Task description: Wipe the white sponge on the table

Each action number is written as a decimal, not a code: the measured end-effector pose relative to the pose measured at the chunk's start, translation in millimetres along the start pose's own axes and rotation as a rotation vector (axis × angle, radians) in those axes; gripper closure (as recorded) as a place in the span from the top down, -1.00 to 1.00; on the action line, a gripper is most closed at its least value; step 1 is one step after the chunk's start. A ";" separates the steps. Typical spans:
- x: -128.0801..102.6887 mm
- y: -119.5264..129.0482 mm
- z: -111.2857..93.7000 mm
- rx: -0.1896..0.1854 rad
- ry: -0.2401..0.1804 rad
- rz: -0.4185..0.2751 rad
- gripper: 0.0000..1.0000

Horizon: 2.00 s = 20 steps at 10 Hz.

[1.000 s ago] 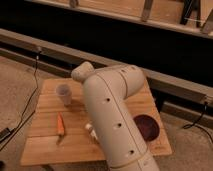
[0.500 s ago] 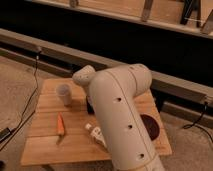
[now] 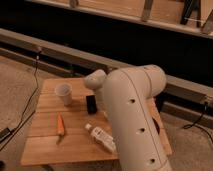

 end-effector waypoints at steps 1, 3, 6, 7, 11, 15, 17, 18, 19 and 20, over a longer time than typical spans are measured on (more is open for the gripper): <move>-0.4 -12.9 2.6 0.002 0.001 0.026 -1.00; -3.1 -40.4 4.1 0.008 -0.002 0.079 -1.00; -13.8 -69.3 4.6 0.009 -0.021 0.137 -1.00; -20.0 -72.9 4.2 0.010 -0.032 0.143 -1.00; -54.8 -71.1 -1.1 0.022 -0.082 0.147 -1.00; -91.4 -41.9 -19.2 0.041 -0.124 0.084 -1.00; -101.9 -21.6 -28.0 0.040 -0.137 0.037 -1.00; -106.3 -10.7 -32.3 0.040 -0.143 0.009 -1.00; -108.9 -1.8 -35.8 0.038 -0.148 -0.014 -1.00; -109.9 4.8 -37.4 0.036 -0.150 -0.032 -1.00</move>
